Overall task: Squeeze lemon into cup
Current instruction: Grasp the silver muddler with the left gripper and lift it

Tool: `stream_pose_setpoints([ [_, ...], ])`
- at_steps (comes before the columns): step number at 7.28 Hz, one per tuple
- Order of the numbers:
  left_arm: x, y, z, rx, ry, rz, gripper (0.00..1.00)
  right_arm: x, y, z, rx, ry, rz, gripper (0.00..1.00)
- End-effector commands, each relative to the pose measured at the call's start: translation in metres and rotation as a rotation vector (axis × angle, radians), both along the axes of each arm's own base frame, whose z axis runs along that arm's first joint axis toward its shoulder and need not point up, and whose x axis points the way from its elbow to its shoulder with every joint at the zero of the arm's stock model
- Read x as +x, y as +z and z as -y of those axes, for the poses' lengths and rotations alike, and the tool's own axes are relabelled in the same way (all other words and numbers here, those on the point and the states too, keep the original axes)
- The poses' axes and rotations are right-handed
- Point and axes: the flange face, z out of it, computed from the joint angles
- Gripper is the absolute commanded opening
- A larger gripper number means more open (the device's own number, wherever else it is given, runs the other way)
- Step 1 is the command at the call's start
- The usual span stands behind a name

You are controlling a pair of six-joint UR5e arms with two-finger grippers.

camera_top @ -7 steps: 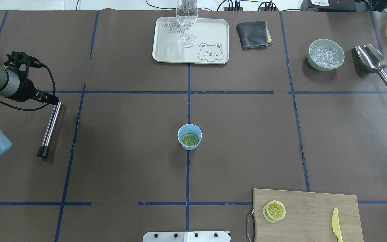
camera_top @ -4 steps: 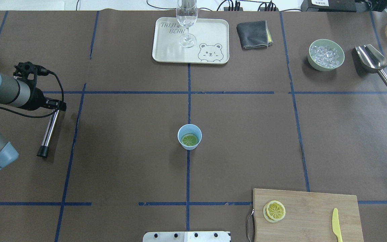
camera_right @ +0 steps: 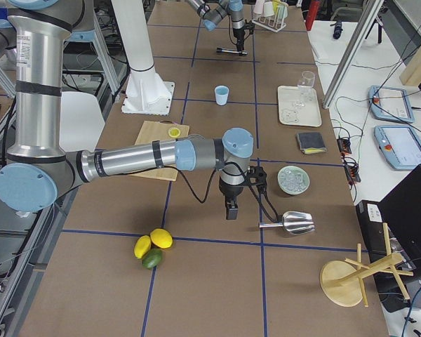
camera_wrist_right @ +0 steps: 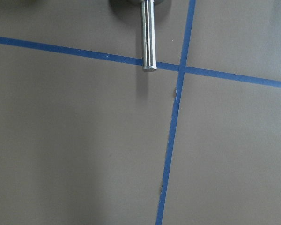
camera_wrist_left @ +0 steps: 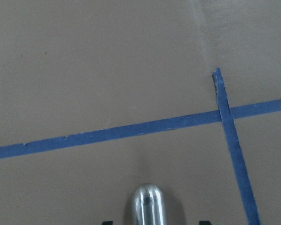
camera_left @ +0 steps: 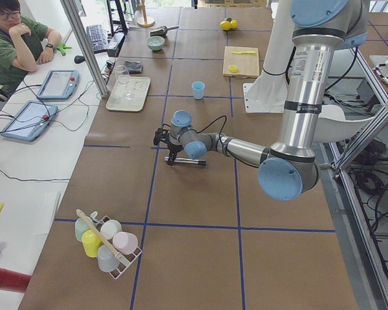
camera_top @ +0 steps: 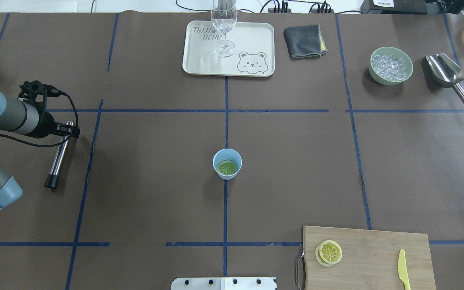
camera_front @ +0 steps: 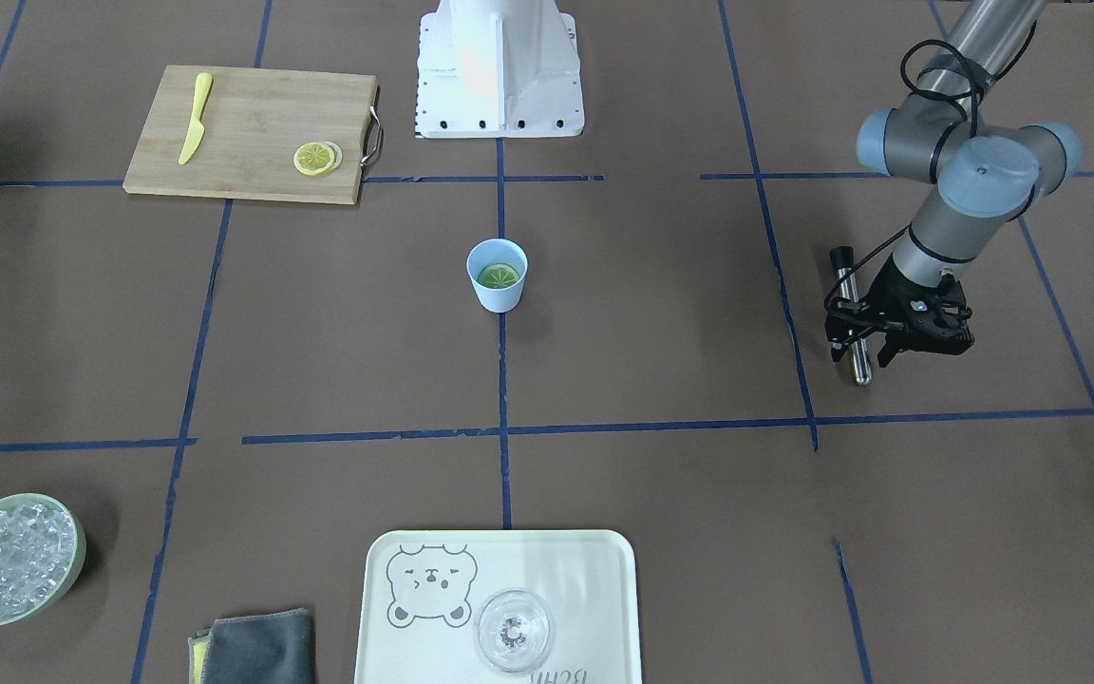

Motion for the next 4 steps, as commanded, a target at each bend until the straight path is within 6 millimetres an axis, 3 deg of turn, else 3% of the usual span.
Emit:
stream_pose_setpoints([
  [1, 0.002, -0.001, -0.002, 0.005, 0.006, 0.001, 0.04, 0.0, 0.0, 0.0, 0.001, -0.001, -0.002, 1.0],
  [2, 0.002, -0.003, -0.002, 0.011, 0.008, -0.001, 0.0, 0.0, 0.0, 0.0, 0.0, 0.001, -0.002, 1.0],
  [4, -0.004, -0.028, -0.004, 0.049, 0.011, -0.029, 0.0, 0.0, 0.0, 0.001, 0.001, 0.001, -0.002, 1.0],
])
